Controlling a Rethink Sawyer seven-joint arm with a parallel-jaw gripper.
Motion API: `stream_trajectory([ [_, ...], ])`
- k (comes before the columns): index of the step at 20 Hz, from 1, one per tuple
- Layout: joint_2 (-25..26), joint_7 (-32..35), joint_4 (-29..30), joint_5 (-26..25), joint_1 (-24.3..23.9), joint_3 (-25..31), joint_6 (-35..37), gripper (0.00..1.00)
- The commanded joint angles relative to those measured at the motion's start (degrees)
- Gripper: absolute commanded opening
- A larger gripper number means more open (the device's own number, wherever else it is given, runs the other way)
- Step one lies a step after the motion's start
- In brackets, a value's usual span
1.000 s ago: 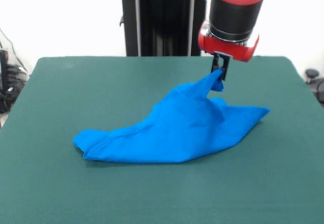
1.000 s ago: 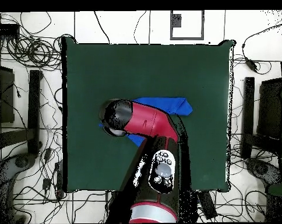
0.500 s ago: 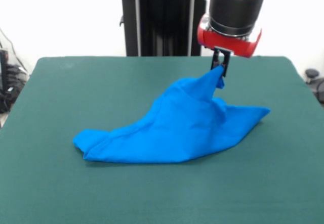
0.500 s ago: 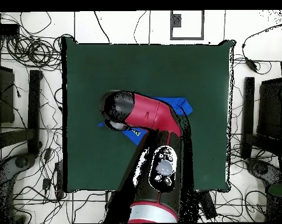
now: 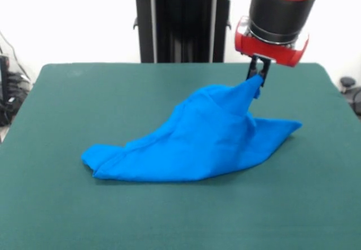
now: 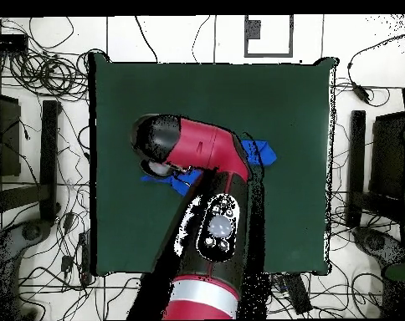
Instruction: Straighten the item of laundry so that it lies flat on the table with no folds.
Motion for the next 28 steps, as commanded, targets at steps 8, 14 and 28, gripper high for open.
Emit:
stream_trajectory([
  [8,6.4,21.7,-6.1,2.3,1.9,1.5,10.0,0.0],
  [14,8.1,22.2,-10.6,1.9,0.9,1.9,14.6,0.0],
  [28,10.2,24.3,-16.5,2.8,0.5,1.8,21.6,0.0],
])
